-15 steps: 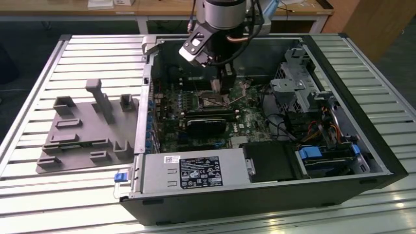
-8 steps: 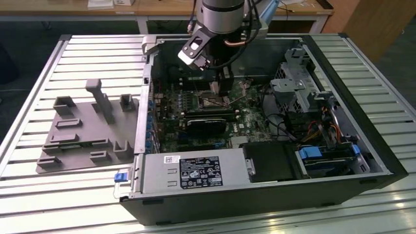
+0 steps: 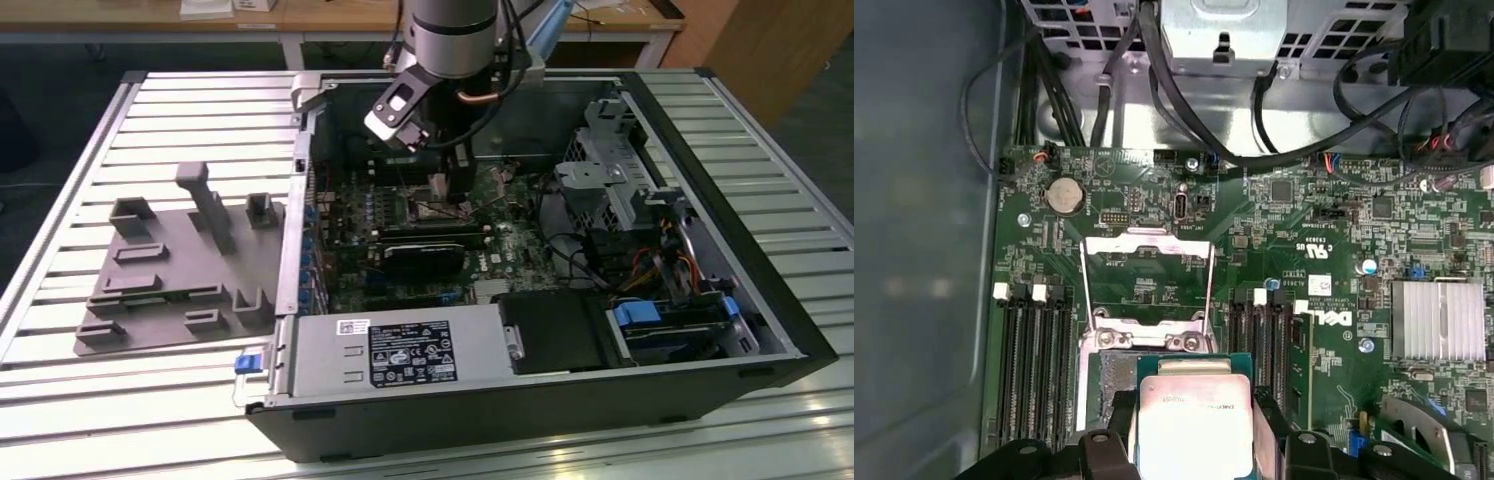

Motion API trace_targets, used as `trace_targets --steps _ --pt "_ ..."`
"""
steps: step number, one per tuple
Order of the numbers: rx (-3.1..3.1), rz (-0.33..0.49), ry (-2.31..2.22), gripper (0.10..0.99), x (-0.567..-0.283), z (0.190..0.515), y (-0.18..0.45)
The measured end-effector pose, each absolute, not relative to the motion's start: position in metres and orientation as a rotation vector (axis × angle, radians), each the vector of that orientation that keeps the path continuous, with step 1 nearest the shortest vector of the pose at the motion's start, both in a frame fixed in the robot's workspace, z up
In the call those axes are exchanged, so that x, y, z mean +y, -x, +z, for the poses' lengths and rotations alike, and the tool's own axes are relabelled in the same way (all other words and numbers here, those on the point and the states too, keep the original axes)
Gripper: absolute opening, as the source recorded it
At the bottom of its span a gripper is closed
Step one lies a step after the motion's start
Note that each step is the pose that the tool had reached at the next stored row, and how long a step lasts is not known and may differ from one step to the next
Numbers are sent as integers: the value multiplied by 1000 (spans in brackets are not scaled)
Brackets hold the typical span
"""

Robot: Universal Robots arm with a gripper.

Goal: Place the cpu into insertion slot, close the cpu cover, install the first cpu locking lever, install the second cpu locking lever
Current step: 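Place the cpu into insertion slot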

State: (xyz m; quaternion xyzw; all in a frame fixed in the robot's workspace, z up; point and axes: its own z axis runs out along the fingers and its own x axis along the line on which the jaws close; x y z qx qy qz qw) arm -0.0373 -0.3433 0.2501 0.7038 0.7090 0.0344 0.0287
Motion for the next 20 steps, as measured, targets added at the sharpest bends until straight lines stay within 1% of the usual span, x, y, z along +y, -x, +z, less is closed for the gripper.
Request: trace_targets --steps 10,20 --pt "2177 90 -2169 541 -338 237 39" --pt "2165 81 -2172 541 -331 230 42"
